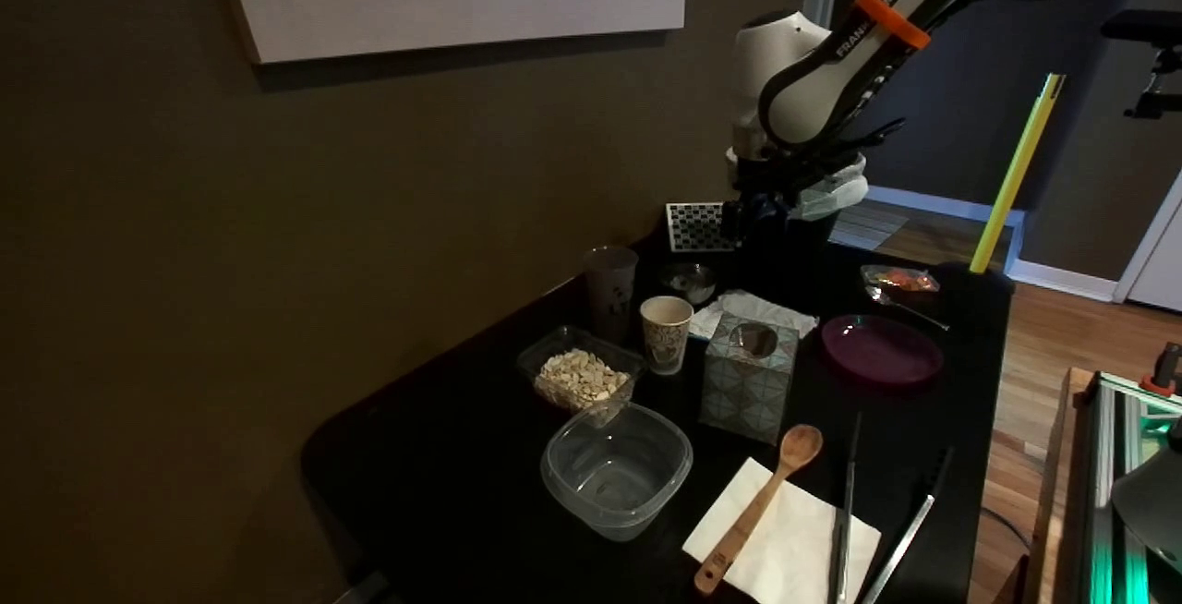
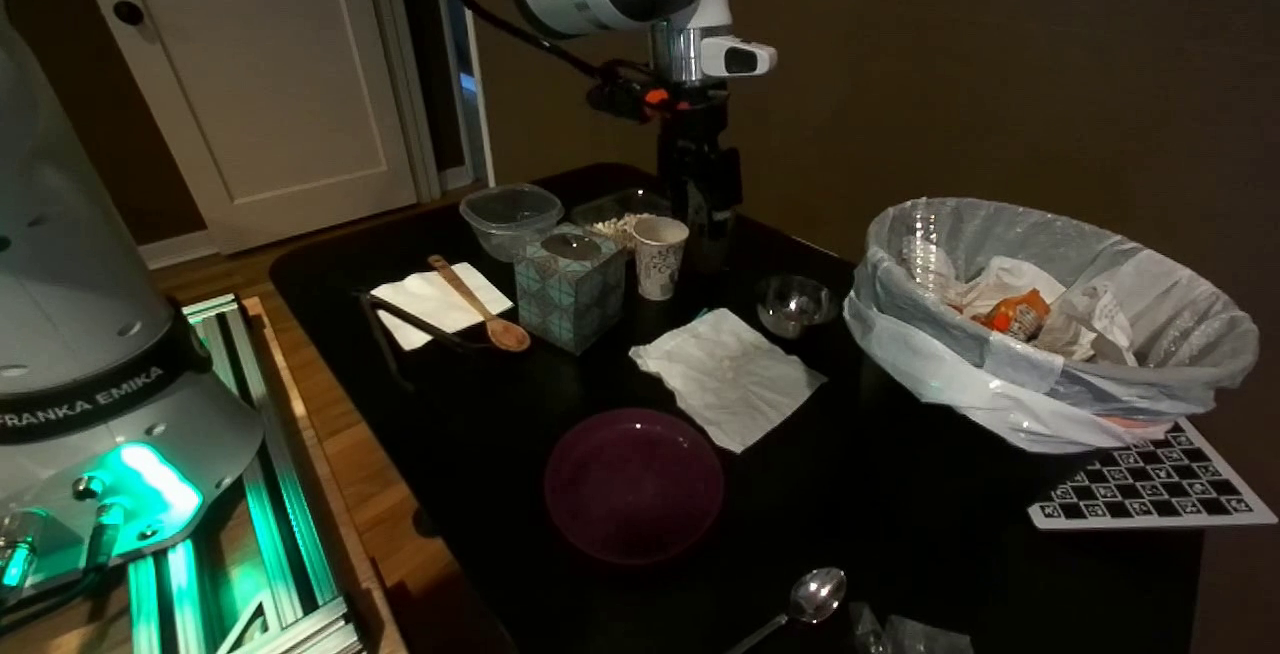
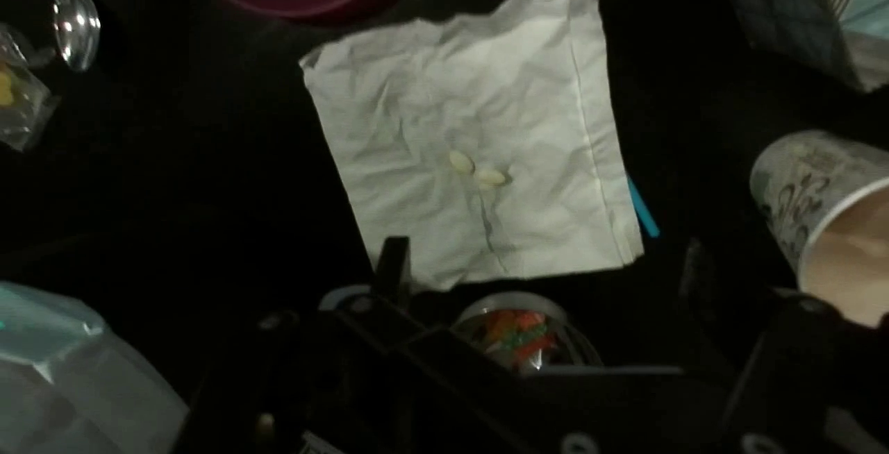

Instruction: Put the popcorn on the paper towel then fold it and put it into the bin

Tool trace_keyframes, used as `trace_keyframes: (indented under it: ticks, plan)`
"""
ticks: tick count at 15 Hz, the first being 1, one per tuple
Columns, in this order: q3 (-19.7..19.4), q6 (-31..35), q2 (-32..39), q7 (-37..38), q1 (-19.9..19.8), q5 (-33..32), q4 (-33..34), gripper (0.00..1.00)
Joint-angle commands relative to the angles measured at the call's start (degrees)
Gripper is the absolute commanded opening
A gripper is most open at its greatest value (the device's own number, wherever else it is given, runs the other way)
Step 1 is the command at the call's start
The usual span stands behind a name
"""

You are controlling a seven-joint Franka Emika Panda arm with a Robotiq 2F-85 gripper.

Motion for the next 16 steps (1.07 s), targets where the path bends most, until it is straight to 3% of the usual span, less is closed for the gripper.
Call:
trace_keyframes:
  ticks: [1, 9, 16]
  plan:
    - [4.7, -3.2, -2.7, -2.1, -4.9, 1.7, -4.7, 1.0]
    - [9.8, 17.8, 0.7, -7.1, -10.2, 10.8, -15.9, 1.0]
    - [7.4, 29.6, 5.9, -5.0, -10.0, 10.6, -17.9, 1.0]
